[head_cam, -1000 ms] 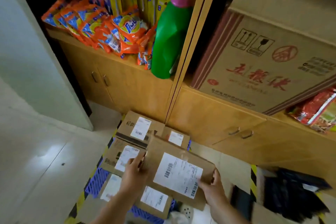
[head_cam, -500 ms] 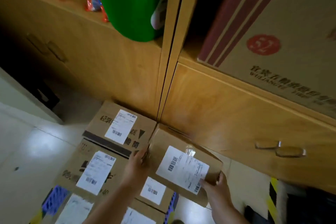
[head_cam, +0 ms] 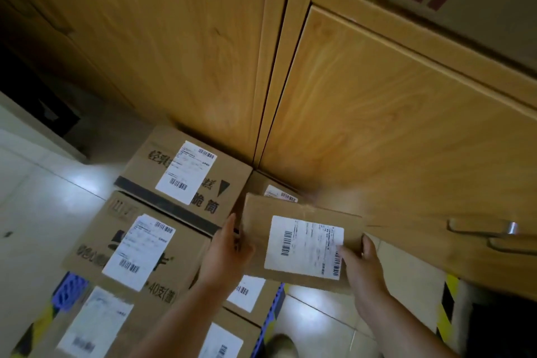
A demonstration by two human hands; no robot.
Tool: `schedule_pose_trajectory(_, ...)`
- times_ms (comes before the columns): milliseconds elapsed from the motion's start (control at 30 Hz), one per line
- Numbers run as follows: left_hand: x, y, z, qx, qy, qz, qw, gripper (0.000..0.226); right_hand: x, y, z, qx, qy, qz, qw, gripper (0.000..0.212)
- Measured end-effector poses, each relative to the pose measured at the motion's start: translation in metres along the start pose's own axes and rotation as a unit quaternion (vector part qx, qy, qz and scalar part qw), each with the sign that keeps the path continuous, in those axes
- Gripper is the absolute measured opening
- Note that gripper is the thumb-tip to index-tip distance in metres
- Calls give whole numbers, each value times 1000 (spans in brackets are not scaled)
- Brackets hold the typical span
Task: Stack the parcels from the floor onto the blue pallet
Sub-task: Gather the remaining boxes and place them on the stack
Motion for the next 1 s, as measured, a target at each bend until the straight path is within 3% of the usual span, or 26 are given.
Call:
schedule_pose_trajectory(67, -4, -14, -8, 17, 7, 16, 1000, 43, -4, -12, 4, 17, -25, -30, 999, 51)
schedule_pose_trajectory(133, -7, -31, -14, 56, 17, 3, 998, 46, -16, -25, 8, 24, -59, -68, 996, 60)
schedule_pose_trajectory(233, -17, -54, -22, 143, 21, -94, 985, 52, -36, -45, 17, 53, -109, -160, 980, 70)
schedule_pose_trajectory(433, -44, -87, -28, 249, 52, -214, 943, 60, -69, -74, 26, 128, -184, -299, 928, 63)
schedule_pose_trajectory(500, -49, -95, -25, 267, 47, -219, 937, 59, -75, -71, 28, 148, -205, -308, 917, 64)
schedule_pose_trajectory(600, -51, -99, -23, 267, 27, -256, 929, 57, -74, -55, 32, 146, -227, -241, 932, 65)
schedule_pose_trajectory(700, -41, -100, -21, 231, 54, -236, 942, 67, -66, -40, 35, 196, -173, -209, 942, 72)
schedule_pose_trajectory(800, -21, -86, -19, 117, 162, -68, 977, 74, -53, -12, 31, 182, -55, -144, 971, 77)
schedule_pose_trajectory(900, -9, -56, -15, -61, 255, 111, 959, 73, -50, 33, 17, -19, 43, 74, 996, 59)
schedule_pose_trajectory(1000, -27, -34, -4, -184, 209, 274, 920, 79, -63, 81, 1, -210, 79, 238, 945, 39)
Point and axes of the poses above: each hand's wrist, its own z-axis towards the middle knuckle, its own x-axis out of the back of the hand, y = z × x, the point moved 4 cm from there along z, towards the middle knuckle, and after that the axes turned 12 degrees about x, right-handed, at the moved point
